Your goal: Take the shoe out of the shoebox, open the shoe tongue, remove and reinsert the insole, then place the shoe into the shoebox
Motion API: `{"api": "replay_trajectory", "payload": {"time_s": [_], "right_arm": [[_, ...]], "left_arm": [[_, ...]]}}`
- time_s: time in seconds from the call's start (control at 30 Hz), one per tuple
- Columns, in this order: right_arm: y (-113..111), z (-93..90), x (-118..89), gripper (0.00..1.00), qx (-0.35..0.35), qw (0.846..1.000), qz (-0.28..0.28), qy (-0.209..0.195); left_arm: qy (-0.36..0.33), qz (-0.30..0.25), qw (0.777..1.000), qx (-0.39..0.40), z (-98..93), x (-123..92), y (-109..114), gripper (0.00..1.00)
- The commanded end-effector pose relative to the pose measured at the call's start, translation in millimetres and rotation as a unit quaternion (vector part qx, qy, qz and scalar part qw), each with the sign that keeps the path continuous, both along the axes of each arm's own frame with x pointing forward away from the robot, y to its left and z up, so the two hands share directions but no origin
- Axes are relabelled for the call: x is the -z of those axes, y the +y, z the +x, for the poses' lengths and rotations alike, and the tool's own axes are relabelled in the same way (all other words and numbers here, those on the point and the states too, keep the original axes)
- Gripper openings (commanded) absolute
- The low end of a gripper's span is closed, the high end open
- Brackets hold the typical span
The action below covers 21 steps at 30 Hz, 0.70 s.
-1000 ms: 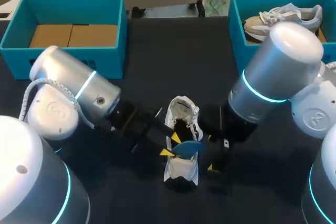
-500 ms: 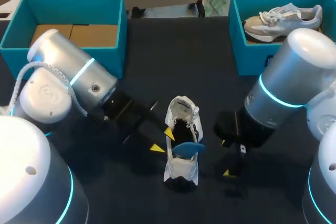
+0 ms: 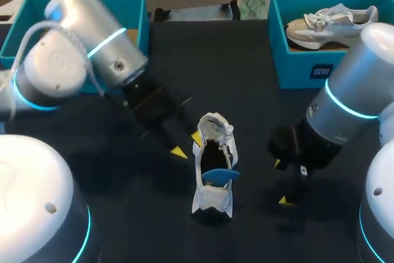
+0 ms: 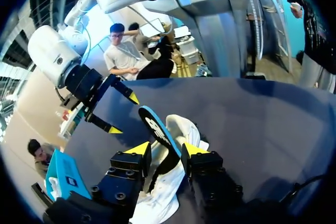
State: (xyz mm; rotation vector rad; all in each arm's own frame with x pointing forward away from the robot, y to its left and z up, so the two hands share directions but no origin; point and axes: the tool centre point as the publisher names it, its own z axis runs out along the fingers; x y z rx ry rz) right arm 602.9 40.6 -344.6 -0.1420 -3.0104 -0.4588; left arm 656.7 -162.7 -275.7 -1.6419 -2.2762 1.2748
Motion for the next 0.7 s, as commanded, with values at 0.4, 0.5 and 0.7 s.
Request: {"api": "replay_trajectory", "payload": {"time_s": [0.4, 0.5, 0.7], "right_arm": [[-7.2, -4.3, -2.2, 1.0, 0.004, 1.0, -0.001, -0.002], [-32.2, -10.4, -5.3, 1.0, 0.017, 1.0, -0.008, 0.0], [-71.3, -25.1, -11.7, 1.0, 0.044, 0.999, -0.02, 0.001]], "left_arm": [[-0.043, 0.131, 0.984, 0.111, 23.3, -5.4, -22.3, 0.35], [-0.054, 0.146, 0.98, 0.127, 26.2, -7.3, -25.1, 0.35], [-0.058, 0.163, 0.973, 0.153, 28.9, -17.6, -24.0, 0.36]]}}
